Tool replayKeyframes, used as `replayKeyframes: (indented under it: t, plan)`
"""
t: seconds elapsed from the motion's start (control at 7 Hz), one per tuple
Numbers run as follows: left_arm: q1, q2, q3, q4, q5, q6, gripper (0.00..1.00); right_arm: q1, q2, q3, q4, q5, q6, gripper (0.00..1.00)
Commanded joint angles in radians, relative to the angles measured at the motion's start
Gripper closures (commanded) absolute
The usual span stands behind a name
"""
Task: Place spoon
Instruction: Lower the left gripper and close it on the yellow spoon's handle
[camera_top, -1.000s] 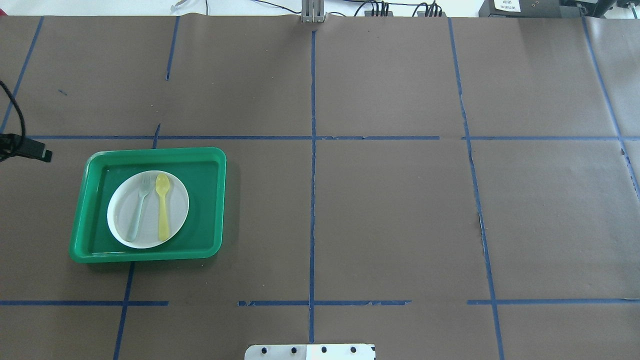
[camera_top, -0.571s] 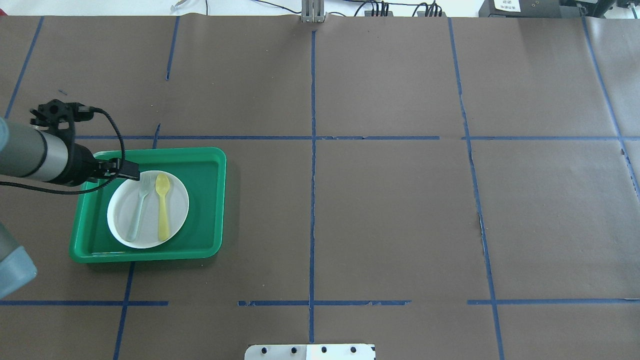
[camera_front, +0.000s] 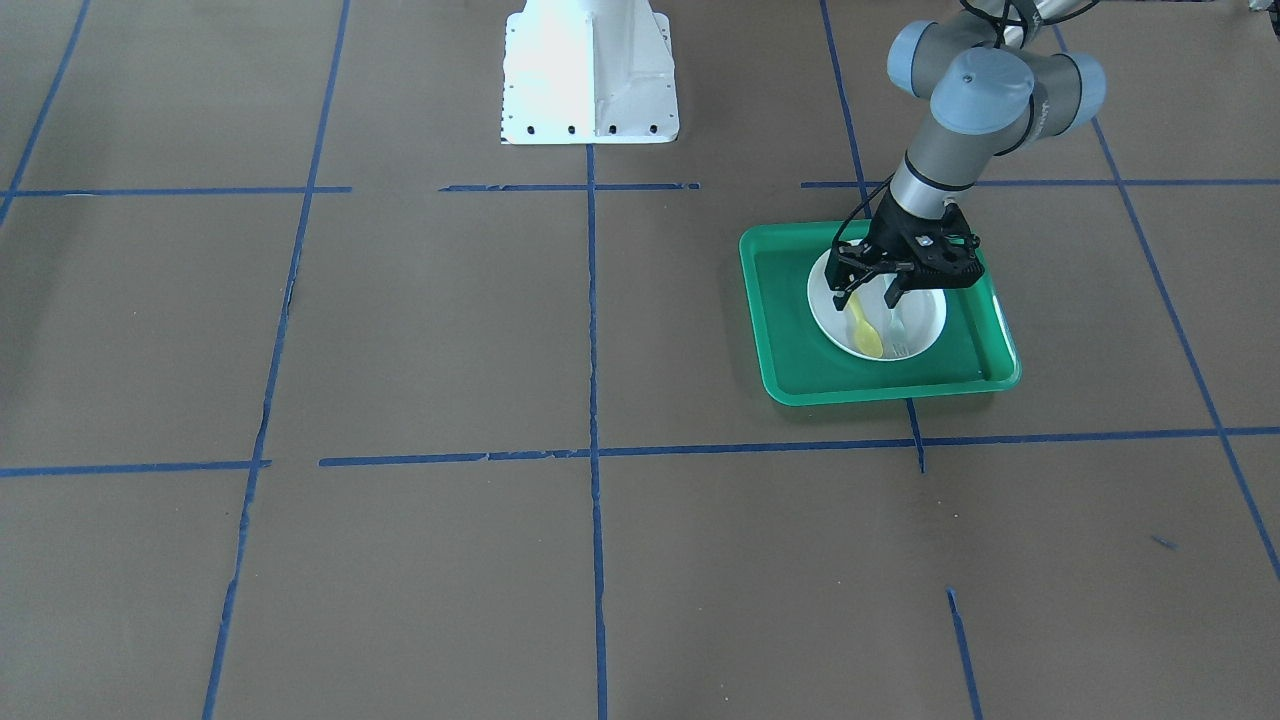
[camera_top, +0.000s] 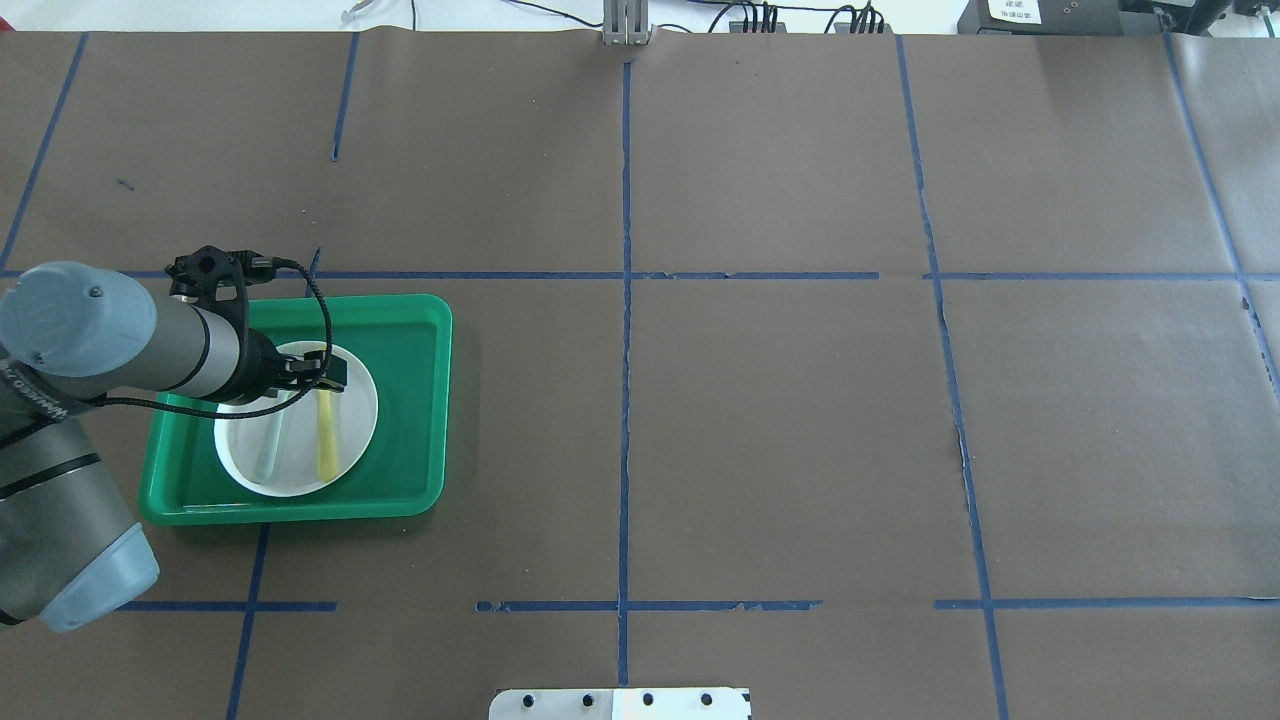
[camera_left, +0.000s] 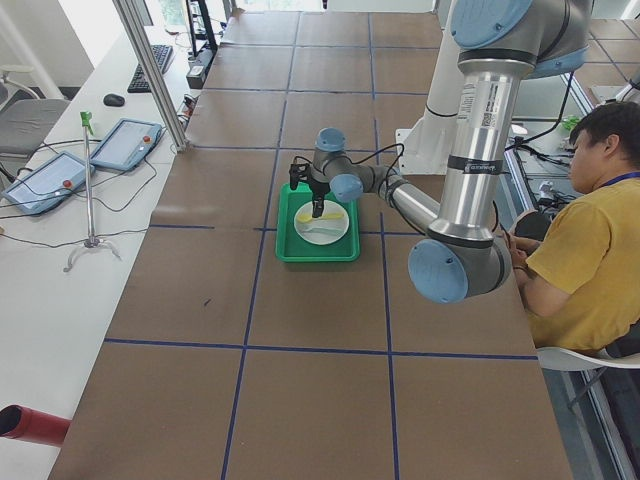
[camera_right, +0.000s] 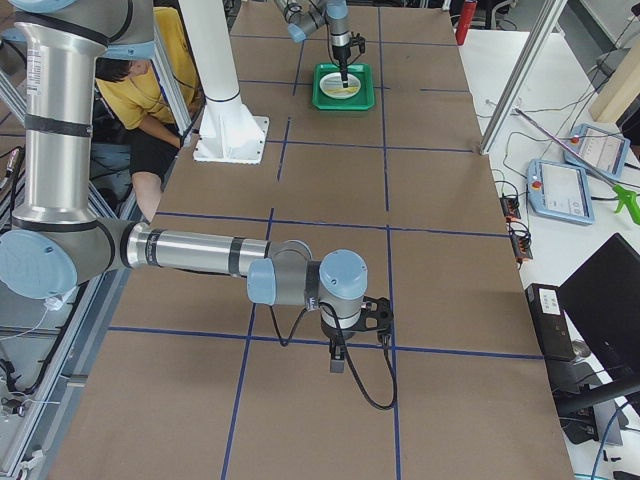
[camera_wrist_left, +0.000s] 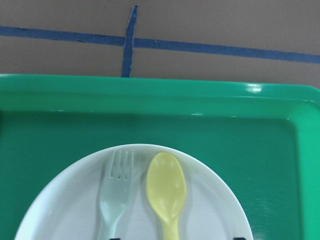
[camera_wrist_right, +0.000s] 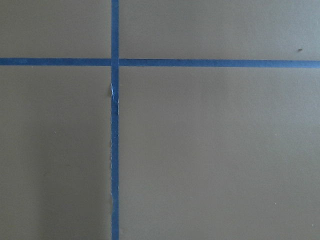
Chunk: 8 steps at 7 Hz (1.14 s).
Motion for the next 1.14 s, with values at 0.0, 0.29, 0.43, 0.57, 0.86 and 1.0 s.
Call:
replayKeyframes:
  t: [0.0, 0.29, 0.43, 0.57, 0.86, 1.0]
  plan:
    - [0.013, -0.013, 0.032, 0.002, 0.0, -0.002, 0.32, 0.0, 0.0, 0.0, -0.001, 0.0, 0.0, 0.0]
    - [0.025, -0.011, 0.043, 0.003, -0.003, -0.002, 0.46, 0.0, 0.0, 0.0, -0.001, 0.0, 0.0, 0.0]
    - [0.027, -0.011, 0.043, 0.003, -0.005, -0.002, 0.58, 0.0, 0.0, 0.0, -0.001, 0.0, 0.0, 0.0]
    - [0.028, -0.01, 0.043, 0.003, -0.005, -0.002, 0.58, 0.0, 0.0, 0.0, -0.001, 0.0, 0.0, 0.0]
    - [0.028, -0.01, 0.046, 0.003, -0.006, 0.001, 0.8, 0.0, 0.0, 0.0, -0.001, 0.0, 0.0, 0.0]
    - [0.028, -0.01, 0.046, 0.003, -0.009, 0.003, 1.0, 0.0, 0.0, 0.0, -0.001, 0.0, 0.0, 0.0]
